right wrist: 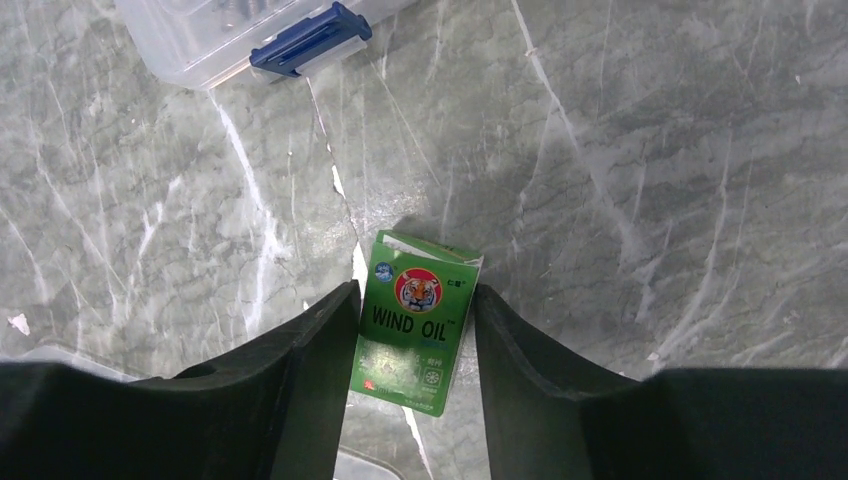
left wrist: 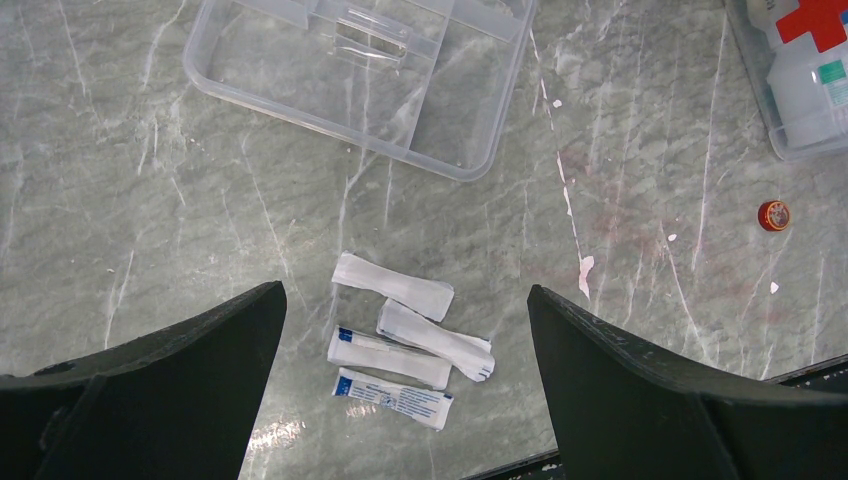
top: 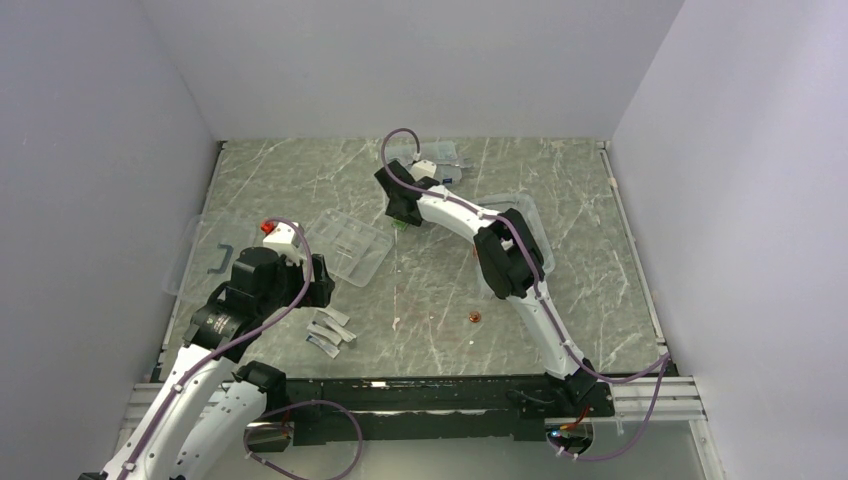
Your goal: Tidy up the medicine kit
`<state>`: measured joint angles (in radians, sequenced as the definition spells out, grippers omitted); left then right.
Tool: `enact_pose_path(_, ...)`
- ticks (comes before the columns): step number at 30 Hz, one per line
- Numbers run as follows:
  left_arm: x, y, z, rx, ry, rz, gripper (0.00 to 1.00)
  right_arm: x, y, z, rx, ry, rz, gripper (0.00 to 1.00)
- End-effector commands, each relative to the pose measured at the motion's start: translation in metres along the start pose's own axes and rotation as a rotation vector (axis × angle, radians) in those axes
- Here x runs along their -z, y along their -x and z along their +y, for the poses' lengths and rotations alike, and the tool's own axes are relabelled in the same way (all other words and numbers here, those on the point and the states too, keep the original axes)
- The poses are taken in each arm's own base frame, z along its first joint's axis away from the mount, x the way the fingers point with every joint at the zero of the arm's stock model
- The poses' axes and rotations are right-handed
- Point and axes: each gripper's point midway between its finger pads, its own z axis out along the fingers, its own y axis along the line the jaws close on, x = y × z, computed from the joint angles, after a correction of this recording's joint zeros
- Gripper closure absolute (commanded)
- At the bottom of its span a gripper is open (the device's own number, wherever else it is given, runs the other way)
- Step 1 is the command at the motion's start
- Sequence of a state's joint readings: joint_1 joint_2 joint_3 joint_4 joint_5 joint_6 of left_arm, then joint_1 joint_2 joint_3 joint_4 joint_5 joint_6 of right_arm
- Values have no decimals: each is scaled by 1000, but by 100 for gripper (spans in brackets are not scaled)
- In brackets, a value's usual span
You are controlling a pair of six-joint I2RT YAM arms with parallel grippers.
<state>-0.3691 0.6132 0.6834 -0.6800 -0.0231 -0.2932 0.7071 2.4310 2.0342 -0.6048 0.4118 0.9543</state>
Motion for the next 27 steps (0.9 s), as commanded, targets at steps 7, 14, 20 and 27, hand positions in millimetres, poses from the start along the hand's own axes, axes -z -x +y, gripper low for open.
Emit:
enact_pose_path(7,6,17,-7,-3,-26,-42,1,-3,-18,-13,109,28,69,66)
enact_pose_path(14,6,17,-7,-2,-27,-42,1,18,3,-7,123,70,11,69)
enact_pose_path(20,7,18,-7,-1,-28,-48,1,46,17,-4,114,106,-24,70)
enact_pose_path(27,9,19,-8,1,-31,-59,1,77,21,-6,103,127,-55,71)
